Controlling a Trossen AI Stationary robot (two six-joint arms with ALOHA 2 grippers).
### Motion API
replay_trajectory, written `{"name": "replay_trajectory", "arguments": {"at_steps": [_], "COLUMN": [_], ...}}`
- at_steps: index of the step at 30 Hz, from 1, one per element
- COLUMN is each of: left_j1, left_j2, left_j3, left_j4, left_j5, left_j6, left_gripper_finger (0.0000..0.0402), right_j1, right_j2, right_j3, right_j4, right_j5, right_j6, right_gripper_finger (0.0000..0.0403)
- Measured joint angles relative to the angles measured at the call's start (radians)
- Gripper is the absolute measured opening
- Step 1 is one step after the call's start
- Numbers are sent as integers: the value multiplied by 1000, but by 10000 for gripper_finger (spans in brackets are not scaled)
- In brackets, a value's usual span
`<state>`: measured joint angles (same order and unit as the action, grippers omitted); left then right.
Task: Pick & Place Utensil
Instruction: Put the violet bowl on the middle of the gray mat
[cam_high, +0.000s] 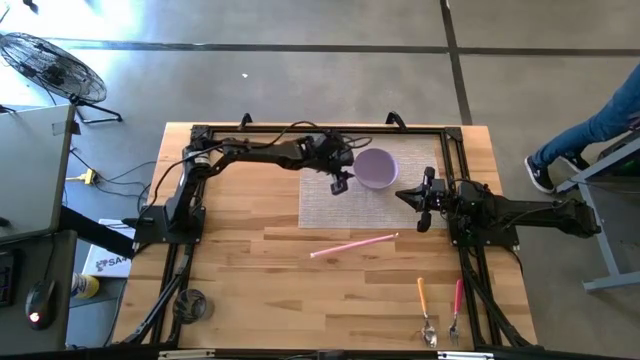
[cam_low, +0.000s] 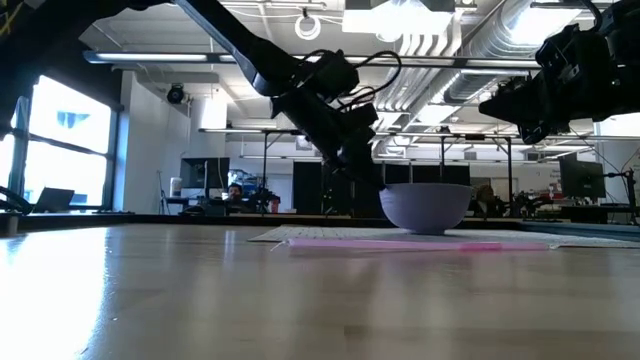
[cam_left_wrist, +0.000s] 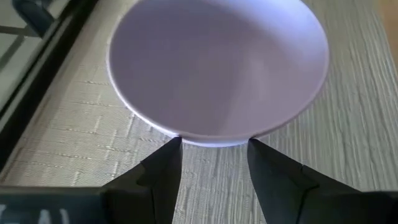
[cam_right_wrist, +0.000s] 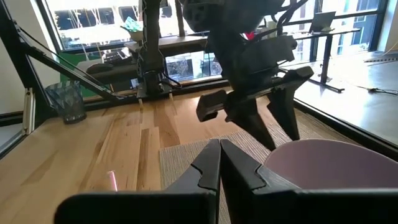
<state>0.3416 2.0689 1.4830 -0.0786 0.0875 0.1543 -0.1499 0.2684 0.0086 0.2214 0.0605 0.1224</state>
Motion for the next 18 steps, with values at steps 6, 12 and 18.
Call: {"name": "replay_trajectory", "arguments": {"at_steps": [6,12,18], "left_j1": [-9,-9,-9], "left_j2": [13,27,27], "left_j3": [1,3,3], "left_j4": [54,83,81], "left_j5": [-12,-14,-35], "left_j6": [-52,-81,-76], "left_gripper_finger": [177,177,177], "right_j1": [0,0,0], "right_j2": [0,0,0], "right_j3": [0,0,0], "right_j4": [0,0,0], "right_j5": [0,0,0], "right_j6": [0,0,0], "right_gripper_finger": [2,3,3]}}
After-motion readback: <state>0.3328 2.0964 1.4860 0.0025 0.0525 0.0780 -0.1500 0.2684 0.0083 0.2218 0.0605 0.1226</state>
